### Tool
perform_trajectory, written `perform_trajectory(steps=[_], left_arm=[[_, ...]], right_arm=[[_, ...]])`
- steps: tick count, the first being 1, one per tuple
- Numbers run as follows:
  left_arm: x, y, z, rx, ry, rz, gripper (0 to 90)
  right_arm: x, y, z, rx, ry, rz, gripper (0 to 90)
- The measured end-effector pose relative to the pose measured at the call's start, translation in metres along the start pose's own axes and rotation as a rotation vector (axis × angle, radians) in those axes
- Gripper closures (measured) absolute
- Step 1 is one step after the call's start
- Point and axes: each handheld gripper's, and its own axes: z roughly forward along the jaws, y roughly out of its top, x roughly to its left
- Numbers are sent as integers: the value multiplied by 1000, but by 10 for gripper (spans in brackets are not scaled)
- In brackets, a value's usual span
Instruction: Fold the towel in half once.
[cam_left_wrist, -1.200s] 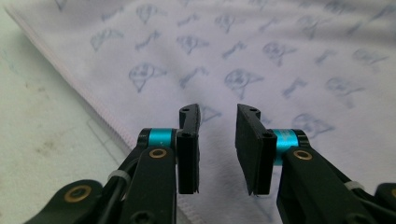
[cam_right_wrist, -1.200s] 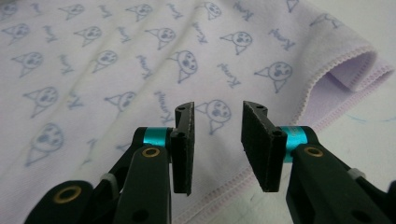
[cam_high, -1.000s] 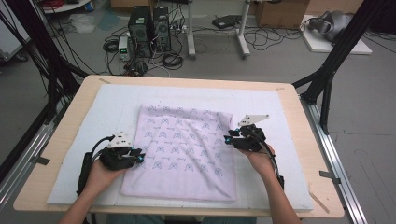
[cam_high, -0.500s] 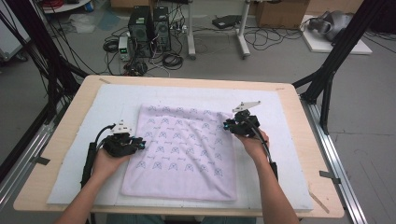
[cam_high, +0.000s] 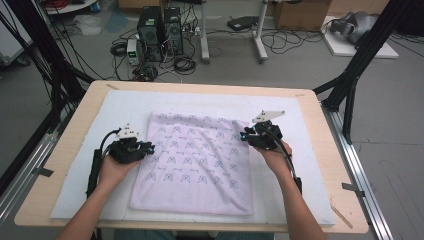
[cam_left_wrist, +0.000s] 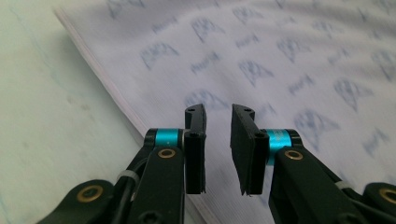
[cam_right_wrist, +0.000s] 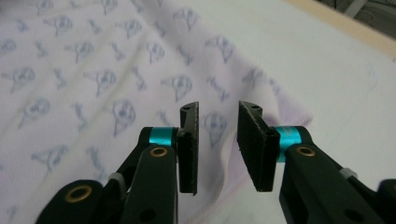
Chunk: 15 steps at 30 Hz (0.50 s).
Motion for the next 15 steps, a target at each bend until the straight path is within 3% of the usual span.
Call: perform_trajectory(steps=[3, 5, 8, 10, 12, 14, 15], left_arm=[[12, 22, 10, -30, 15, -14, 749], [19, 38, 18, -39, 33, -13, 749], [31, 57, 33, -7, 70, -2, 726], [38, 62, 43, 24, 100, 1, 678], [42, 60, 55, 39, 136, -16, 605], [46, 54, 66, 92, 142, -46, 594], [47, 50, 72, 142, 138, -45, 622]], right_arm=[[-9, 15, 12, 14, -2, -12, 605], [-20, 19, 21, 15, 4, 23, 578], [-30, 18, 35, 13, -2, 58, 555], [-34, 13, 42, 47, -4, 79, 551], [-37, 8, 47, 96, 4, 109, 659], [-35, 7, 47, 111, 29, 90, 830], [-34, 8, 47, 110, 27, 71, 842]])
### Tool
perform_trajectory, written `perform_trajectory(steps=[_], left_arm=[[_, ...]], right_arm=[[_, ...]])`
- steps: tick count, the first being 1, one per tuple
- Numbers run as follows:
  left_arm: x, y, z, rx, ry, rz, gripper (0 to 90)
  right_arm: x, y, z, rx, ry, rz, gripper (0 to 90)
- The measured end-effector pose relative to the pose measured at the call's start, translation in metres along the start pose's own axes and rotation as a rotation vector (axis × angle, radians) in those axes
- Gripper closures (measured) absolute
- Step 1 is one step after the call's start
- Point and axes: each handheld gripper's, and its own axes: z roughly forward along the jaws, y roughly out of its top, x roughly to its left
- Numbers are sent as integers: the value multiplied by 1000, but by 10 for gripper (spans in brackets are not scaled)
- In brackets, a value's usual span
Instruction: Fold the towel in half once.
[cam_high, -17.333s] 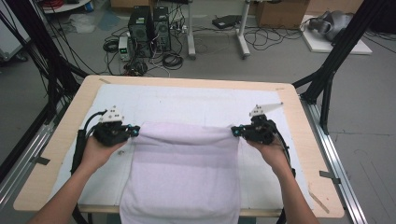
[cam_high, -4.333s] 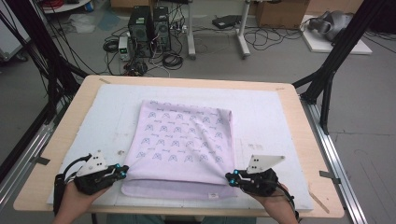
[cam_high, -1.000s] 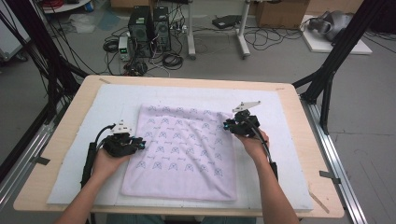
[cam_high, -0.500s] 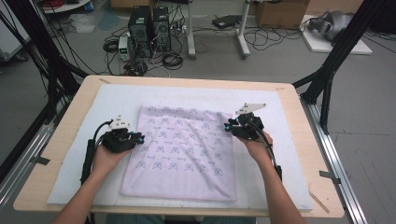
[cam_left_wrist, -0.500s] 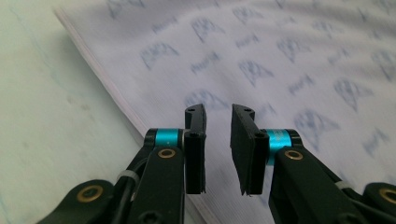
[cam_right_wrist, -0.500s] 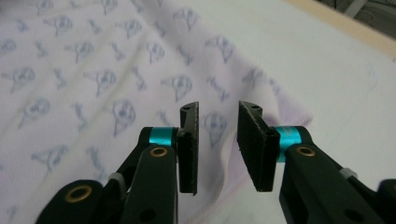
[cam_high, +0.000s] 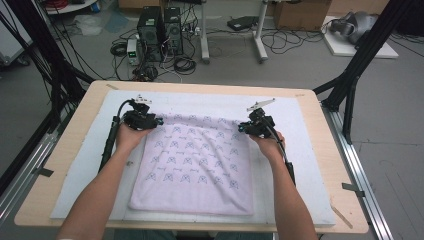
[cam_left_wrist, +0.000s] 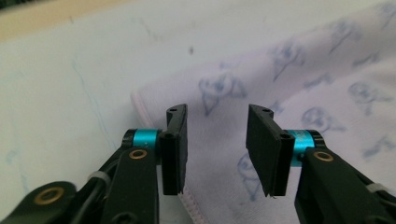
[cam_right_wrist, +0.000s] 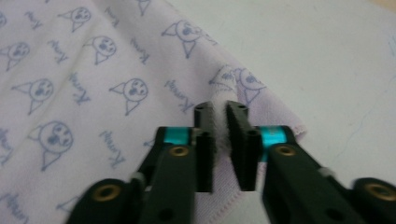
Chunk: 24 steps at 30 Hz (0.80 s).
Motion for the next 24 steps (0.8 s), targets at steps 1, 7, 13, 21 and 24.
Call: perform_trajectory(steps=[1, 7, 13, 21, 24], left_arm=[[-1, -3, 5, 31, -1, 14, 678], [-6, -7, -4, 21, 9, 40, 874], [-3, -19, -14, 25, -5, 32, 863], [-4, -5, -22, -175, 28, 9, 772], [-1, -2, -9, -123, 30, -10, 781]], right_arm=[[1, 1, -1, -3, 7, -12, 846], [11, -6, -4, 12, 5, -74, 846], [10, -22, -3, 55, 22, -53, 745], [-3, 2, -24, -77, 8, -4, 747], [-8, 1, -11, -58, -11, 31, 772]])
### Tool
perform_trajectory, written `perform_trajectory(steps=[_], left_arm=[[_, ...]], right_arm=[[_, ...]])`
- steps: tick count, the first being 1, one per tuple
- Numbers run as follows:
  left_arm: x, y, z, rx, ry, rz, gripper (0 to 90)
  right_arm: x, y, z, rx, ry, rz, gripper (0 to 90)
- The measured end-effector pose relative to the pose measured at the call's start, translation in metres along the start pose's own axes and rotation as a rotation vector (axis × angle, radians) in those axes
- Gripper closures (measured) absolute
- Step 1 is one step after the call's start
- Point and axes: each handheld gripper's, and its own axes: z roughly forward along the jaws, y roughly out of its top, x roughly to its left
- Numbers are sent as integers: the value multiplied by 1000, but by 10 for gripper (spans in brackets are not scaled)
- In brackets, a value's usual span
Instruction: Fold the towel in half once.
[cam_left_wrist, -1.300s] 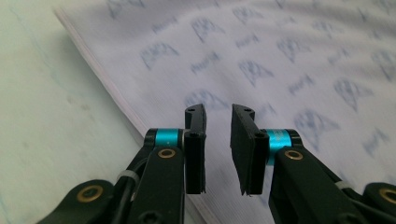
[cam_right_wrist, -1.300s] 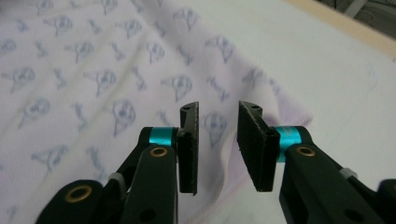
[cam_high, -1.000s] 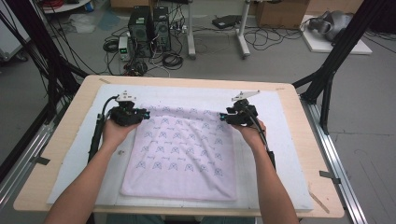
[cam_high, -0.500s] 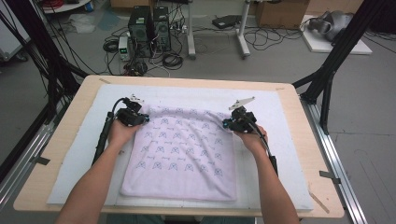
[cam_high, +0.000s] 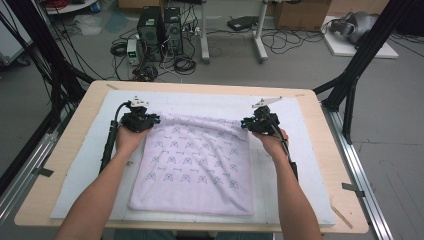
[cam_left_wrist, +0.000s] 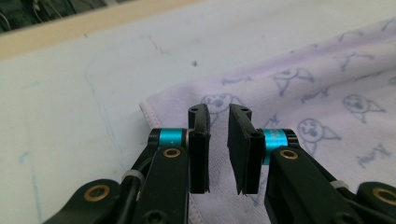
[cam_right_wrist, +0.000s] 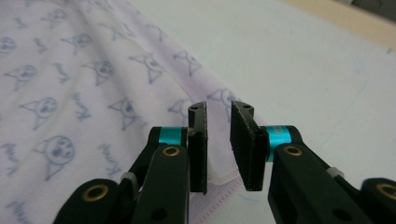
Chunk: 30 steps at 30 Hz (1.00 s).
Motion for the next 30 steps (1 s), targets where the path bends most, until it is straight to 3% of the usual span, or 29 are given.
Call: perform_trajectory(steps=[4, 5, 7, 10, 12, 13, 15, 17, 19, 20, 24, 28, 30], left_arm=[[4, -5, 14, 60, 52, 1, 785], [5, -7, 16, 73, 61, -3, 763], [8, -8, 17, 57, 49, -44, 751], [3, -7, 17, 76, 55, -10, 829], [3, -5, 14, 86, 48, 0, 842], [4, -5, 10, 66, 55, 1, 842], [7, 0, 2, -25, 47, -23, 837], [9, 6, -5, -95, 72, -37, 837], [11, 9, -2, -50, 79, -25, 835], [11, 9, 0, -21, 91, 4, 833], [10, -1, 16, 103, 72, 13, 812], [7, -1, 17, 108, 74, 36, 895], [8, 0, 16, 98, 79, 36, 896]], right_arm=[[1, -10, 22, 145, 1, -26, 736], [1, -12, 25, 153, 6, -20, 733], [0, -13, 26, 137, 15, -14, 733], [-2, -12, 23, 135, 58, -29, 772], [-8, -11, 19, 90, 108, 15, 768], [-9, -10, 16, 71, 94, 21, 769], [-9, -8, 13, 41, 64, 16, 770], [-8, -8, 14, 52, 47, 8, 757], [-5, -10, 20, 112, 42, -12, 735], [-3, -12, 25, 153, 31, -37, 733], [4, -11, 26, 157, 14, -67, 860], [7, -7, 25, 167, 2, -92, 881], [5, -7, 22, 153, 8, -79, 881]])
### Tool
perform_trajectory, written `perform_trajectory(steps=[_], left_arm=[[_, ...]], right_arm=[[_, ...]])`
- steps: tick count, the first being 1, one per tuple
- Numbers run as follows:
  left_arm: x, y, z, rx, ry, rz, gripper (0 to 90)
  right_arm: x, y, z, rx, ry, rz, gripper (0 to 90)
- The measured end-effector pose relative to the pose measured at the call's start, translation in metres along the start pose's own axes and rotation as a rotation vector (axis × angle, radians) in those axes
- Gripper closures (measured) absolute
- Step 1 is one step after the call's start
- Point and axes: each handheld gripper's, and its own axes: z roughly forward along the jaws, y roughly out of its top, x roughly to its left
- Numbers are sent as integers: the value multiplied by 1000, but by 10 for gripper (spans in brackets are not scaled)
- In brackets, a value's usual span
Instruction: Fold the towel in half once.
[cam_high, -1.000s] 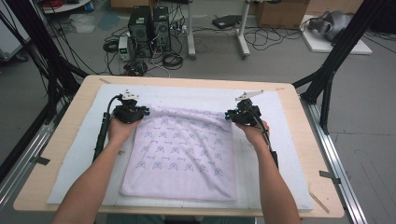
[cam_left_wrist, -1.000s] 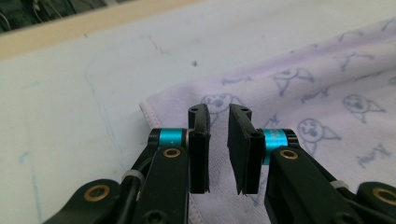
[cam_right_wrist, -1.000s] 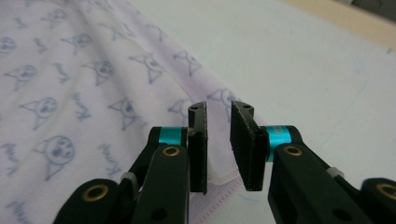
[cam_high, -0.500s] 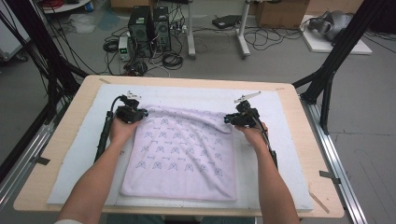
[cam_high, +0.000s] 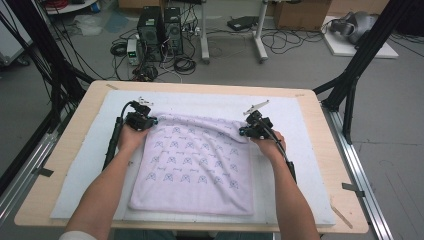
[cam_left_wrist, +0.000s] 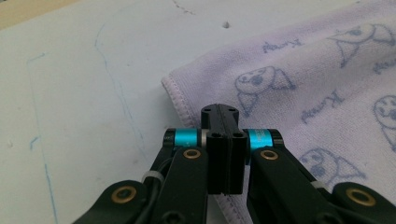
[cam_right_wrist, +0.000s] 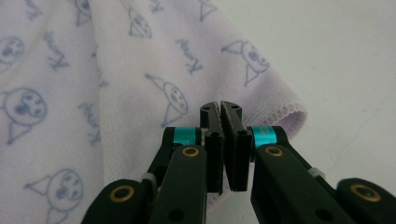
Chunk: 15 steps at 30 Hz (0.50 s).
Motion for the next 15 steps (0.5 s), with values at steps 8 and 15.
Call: perform_trajectory(steps=[8, 15], left_arm=[[6, 7, -15, -99, 76, -65, 795], [0, -2, -18, -64, 15, -26, 712]], right_arm=[[-33, 25, -45, -277, -236, 221, 685], [-13, 20, -34, -156, -155, 68, 705]])
